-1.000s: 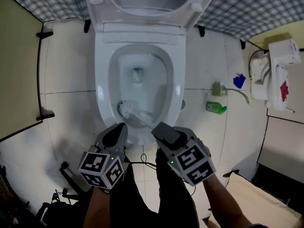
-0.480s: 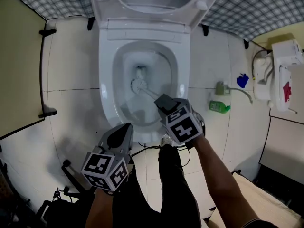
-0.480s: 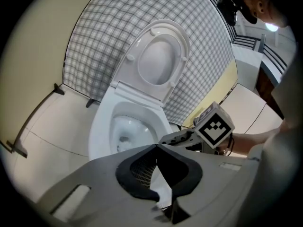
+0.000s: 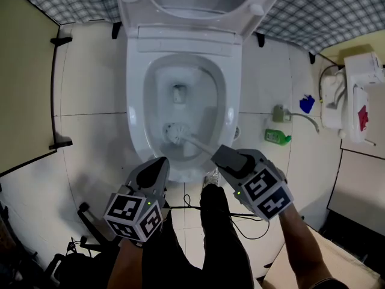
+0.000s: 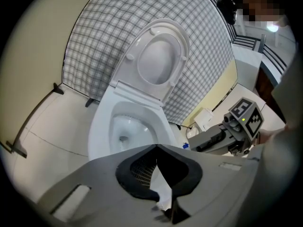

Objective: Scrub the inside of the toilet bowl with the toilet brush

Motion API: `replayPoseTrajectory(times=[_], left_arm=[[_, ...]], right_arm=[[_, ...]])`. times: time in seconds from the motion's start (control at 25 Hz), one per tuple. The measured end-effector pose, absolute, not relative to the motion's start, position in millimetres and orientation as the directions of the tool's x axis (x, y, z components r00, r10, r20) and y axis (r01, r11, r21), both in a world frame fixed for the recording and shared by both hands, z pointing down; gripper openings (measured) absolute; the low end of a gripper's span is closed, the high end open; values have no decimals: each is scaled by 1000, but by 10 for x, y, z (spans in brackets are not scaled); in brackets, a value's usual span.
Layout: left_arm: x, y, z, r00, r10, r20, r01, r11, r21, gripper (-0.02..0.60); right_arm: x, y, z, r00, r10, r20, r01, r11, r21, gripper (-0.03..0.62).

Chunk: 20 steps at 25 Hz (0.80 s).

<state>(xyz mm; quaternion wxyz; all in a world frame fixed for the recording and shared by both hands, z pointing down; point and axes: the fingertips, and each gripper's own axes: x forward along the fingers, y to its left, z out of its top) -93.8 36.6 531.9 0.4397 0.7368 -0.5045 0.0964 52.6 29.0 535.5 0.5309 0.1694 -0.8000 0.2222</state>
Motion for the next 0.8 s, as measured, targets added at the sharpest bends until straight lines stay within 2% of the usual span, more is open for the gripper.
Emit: replayPoseTrajectory(times=[0.12,0.28,0.68,0.8], left_arm=[[-932,358,5324,471,-659,586,-828,-102,552,9],[-916,368,5338,471,-657,589,-828,-99,552,9],[-925,409,5340,466,-659,591,-829,-91,552,9],[-905,410,5328,469,-660,587,-827,-96,554,9]], right_arm=[[574,476,5313,-332,28,943,-418,892,-173,171],[551,343,5463,-274,9,962,-379,918,-116,172],[320,-374,6078,-175,-62,983,-405,914,-15,173],[319,-472,5967,-180,-68,981,-412,911,-13,172]])
